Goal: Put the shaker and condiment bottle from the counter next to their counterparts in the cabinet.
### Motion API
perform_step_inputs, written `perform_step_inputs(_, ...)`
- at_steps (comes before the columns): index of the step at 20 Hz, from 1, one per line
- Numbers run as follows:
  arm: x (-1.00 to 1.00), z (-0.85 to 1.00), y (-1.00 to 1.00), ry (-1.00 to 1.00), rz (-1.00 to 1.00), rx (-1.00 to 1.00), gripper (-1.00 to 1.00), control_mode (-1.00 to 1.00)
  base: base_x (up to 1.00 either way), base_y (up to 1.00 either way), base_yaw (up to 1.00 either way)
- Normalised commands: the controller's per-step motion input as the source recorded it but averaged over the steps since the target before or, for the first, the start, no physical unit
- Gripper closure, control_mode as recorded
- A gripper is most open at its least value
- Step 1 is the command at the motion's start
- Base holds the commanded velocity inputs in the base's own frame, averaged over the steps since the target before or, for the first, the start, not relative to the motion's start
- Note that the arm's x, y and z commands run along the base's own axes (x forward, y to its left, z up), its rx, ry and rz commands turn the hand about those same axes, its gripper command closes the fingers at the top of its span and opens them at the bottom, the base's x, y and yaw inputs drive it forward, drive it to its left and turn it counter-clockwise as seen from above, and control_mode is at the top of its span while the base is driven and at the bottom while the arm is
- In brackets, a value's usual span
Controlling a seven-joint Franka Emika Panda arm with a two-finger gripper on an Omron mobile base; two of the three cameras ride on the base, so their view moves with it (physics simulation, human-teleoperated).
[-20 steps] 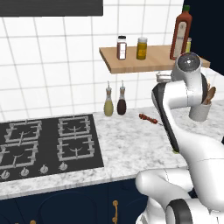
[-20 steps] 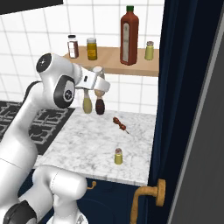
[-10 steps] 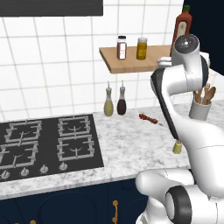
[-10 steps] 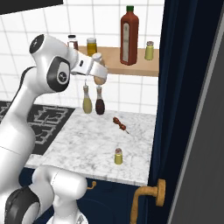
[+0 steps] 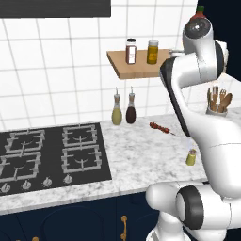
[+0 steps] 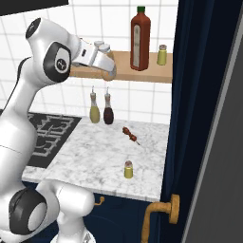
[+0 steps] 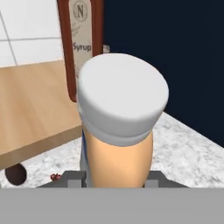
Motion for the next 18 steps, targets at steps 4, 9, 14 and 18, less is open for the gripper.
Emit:
perform_step_inputs(4, 0.08, 0.16, 0.00, 0.00, -0.04, 0.00, 1.00, -1.00, 0.00, 0.00, 0.00)
perform_step_inputs(9, 0.20, 0.06, 0.00, 0.00, -0.02, 0.00, 1.00, -1.00, 0.00, 0.00, 0.00)
perform_step_inputs(14, 0.33, 0.00, 0.00, 0.00, -0.01, 0.00, 1.00, -1.00, 0.00, 0.00, 0.00)
perform_step_inputs(18, 0.35, 0.00, 0.00, 0.00, 0.00, 0.00, 1.00, -1.00, 0.00, 0.00, 0.00)
